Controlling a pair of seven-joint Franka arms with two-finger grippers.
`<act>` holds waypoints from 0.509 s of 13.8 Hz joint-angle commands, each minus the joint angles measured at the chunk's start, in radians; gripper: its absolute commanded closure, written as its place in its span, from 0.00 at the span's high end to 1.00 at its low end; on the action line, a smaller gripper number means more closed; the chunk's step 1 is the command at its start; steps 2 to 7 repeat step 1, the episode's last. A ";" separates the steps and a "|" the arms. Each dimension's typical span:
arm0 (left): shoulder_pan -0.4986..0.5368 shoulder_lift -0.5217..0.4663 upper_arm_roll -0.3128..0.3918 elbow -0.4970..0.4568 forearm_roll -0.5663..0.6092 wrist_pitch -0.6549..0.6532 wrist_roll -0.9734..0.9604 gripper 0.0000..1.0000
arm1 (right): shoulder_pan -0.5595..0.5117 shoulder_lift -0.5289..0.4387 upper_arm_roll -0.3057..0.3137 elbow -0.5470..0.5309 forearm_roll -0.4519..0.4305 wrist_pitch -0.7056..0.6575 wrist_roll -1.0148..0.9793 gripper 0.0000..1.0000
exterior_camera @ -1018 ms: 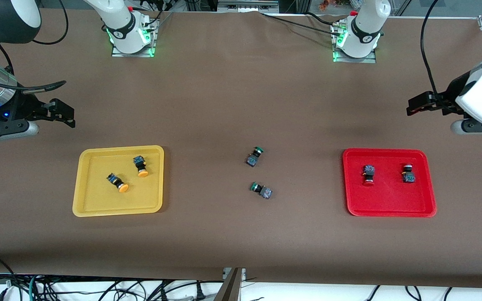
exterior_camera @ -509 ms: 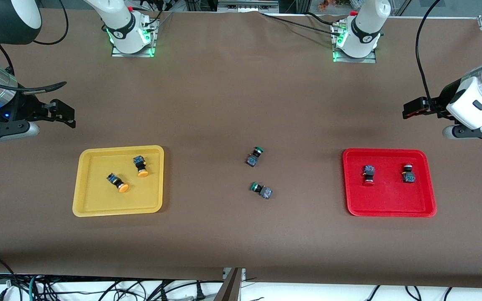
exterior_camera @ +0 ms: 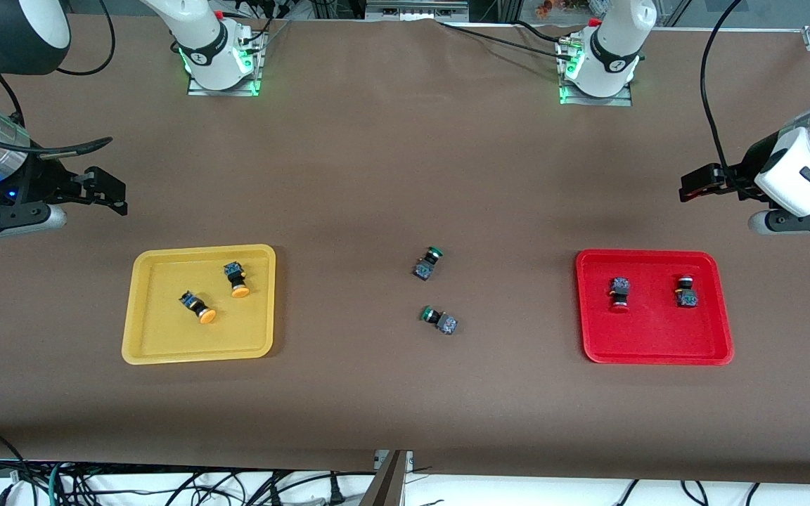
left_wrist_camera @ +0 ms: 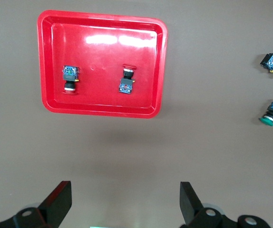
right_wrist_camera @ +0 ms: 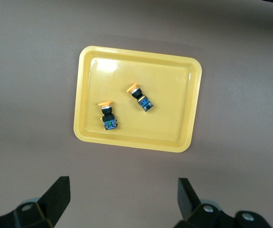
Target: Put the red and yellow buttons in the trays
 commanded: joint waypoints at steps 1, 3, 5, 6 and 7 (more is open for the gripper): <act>-0.003 0.016 0.001 0.026 0.030 -0.003 0.001 1.00 | -0.014 0.021 0.008 0.021 0.005 -0.002 0.008 1.00; -0.003 0.016 0.001 0.026 0.030 -0.003 0.001 1.00 | -0.014 0.021 0.008 0.021 0.005 -0.002 0.008 1.00; -0.003 0.016 0.001 0.026 0.030 -0.003 0.001 1.00 | -0.014 0.021 0.008 0.021 0.005 -0.002 0.008 1.00; -0.003 0.016 0.001 0.026 0.030 -0.003 0.001 1.00 | -0.014 0.021 0.008 0.021 0.005 -0.002 0.008 1.00; -0.003 0.016 0.001 0.026 0.030 -0.003 0.001 1.00 | -0.014 0.021 0.008 0.021 0.005 -0.002 0.008 1.00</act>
